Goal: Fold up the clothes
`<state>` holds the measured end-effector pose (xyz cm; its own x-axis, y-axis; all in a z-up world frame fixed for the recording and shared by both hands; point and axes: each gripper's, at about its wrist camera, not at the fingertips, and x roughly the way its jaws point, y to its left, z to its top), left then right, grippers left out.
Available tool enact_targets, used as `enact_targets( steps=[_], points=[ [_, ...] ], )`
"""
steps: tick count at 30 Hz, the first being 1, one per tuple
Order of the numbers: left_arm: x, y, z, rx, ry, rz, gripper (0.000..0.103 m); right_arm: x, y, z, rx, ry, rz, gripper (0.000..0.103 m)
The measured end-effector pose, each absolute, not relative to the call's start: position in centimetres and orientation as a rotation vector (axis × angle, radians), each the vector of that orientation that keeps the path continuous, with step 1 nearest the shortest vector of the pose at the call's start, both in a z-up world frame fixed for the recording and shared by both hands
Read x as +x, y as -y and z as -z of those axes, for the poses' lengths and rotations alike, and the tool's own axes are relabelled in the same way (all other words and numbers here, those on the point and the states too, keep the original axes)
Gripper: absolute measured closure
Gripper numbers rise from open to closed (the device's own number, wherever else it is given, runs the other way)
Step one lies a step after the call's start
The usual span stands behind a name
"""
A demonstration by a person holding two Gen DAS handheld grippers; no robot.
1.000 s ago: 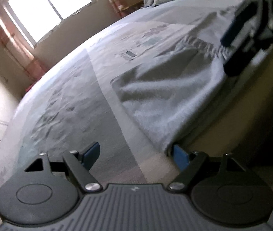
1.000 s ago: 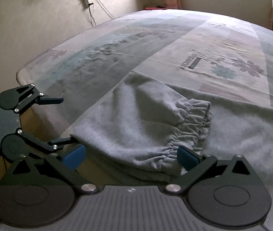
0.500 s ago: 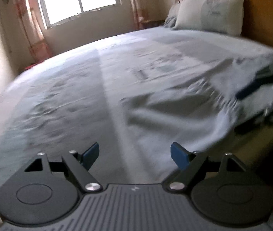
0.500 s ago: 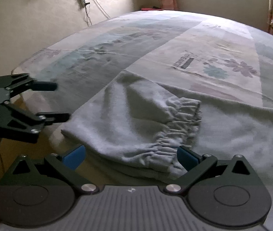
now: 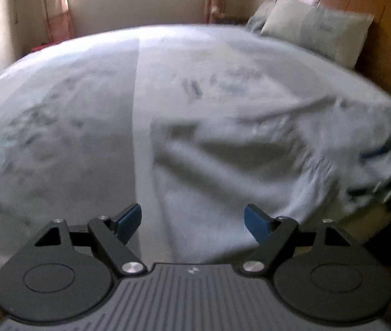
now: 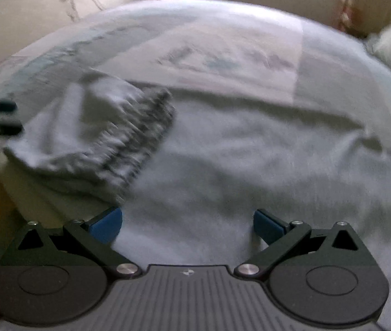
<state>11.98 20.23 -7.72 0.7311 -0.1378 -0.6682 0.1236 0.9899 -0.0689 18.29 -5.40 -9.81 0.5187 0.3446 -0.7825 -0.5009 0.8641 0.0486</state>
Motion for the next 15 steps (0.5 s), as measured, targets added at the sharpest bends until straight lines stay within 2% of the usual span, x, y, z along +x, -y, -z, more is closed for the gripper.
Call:
enact_targets(
  steps=[6, 13, 15],
  points=[
    [17.0, -17.5, 6.4, -0.116, -0.698, 0.3, 0.019, 17.9, 5.2, 10.4, -0.214, -0.859, -0.494, 0.0],
    [22.6, -14.2, 11.5, -0.207, -0.849, 0.352, 0.019, 17.6, 5.4, 10.7, -0.204, -0.827, -0.496, 0.0],
    [22.7, -13.9, 11.5, -0.207, -0.839, 0.374, 0.014, 17.5, 5.5, 10.8, -0.203, -0.821, -0.497, 0.0]
  ],
)
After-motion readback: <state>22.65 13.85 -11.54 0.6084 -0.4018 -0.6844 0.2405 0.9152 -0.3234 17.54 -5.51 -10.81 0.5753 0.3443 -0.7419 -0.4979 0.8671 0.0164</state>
